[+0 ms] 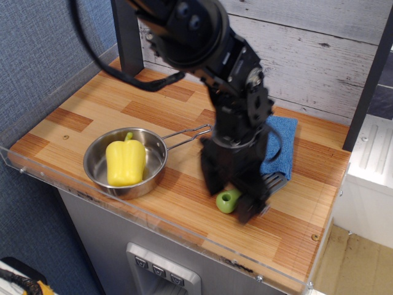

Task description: Move the spatula in front of the blue napkin

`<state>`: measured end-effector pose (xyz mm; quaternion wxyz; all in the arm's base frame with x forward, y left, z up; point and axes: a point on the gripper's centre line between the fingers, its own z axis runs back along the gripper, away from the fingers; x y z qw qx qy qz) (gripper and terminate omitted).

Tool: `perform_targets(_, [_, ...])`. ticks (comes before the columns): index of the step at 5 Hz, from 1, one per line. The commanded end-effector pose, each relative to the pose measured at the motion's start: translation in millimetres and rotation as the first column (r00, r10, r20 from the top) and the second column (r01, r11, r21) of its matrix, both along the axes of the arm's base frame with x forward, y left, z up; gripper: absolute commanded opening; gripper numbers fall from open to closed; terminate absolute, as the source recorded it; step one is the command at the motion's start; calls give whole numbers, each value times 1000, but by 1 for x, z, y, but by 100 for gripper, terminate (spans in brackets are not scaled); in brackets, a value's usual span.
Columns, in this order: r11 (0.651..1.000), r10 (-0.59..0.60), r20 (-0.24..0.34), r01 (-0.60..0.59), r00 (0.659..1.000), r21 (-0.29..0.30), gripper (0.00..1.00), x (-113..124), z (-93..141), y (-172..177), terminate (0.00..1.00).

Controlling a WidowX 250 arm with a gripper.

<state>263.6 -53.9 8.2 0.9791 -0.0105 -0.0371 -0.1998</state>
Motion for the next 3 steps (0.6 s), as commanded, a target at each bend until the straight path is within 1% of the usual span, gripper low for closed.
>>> perform_targets(1, [1000,7,121,-4,993,-20,100,13,70,10,0])
perform_targets(2, [1000,7,149,-4,989,-15,100,24,90,19,0])
perform_targets(3, [999,38,153,-38,988,-5,100,43,95,45,0])
